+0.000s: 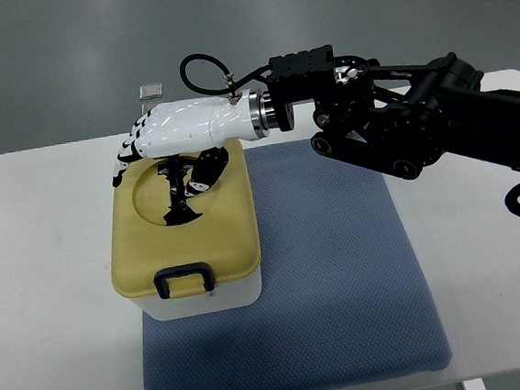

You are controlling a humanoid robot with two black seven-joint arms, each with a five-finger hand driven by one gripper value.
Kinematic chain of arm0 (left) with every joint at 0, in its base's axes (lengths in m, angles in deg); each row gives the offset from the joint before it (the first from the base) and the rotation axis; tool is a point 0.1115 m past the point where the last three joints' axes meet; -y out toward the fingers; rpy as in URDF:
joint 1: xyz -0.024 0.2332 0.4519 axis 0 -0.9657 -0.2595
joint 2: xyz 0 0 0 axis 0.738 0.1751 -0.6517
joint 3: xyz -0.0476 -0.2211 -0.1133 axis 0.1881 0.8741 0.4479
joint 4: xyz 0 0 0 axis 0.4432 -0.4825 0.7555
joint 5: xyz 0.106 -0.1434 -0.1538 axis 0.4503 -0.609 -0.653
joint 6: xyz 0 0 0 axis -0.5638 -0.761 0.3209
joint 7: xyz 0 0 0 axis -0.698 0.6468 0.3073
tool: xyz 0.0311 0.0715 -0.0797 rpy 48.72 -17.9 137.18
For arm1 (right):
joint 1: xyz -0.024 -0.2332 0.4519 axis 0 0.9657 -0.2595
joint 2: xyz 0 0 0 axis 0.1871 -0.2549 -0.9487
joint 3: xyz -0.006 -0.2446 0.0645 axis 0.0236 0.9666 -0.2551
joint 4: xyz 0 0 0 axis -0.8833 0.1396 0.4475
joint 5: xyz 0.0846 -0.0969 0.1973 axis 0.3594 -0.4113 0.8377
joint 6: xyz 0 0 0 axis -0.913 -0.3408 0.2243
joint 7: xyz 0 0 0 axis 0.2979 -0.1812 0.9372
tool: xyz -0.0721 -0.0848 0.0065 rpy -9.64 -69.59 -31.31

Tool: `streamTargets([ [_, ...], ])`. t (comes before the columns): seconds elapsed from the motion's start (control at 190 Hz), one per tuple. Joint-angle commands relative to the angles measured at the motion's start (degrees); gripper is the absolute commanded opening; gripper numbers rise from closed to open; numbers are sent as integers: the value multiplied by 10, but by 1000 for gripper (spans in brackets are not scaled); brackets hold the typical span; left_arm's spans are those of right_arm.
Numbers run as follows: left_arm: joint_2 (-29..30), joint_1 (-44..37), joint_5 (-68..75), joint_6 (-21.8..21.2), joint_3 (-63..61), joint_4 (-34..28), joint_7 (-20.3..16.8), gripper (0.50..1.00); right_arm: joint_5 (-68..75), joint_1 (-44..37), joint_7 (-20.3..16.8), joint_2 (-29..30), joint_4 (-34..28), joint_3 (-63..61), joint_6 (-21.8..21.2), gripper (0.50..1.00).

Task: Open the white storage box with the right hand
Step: 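Lower the right hand and close its fingers on the black lid handle, then lift the yellow lid off the box with the right hand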

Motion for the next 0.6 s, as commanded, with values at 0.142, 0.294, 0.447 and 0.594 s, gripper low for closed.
streamTargets([
  [0.142,0,0,0,0,0,0,0,1000,-1,-1,-1,1,11,2,3,549],
  [0.294,0,0,0,0,0,0,0,1000,0,-10,-1,-1,11,3,3,500],
  [0.447,0,0,0,0,0,0,0,1000,1,-12,-1,-5,11,2,3,500],
  [0.594,0,0,0,0,0,0,0,1000,10,-27,1,-13,8,-8,2,500],
])
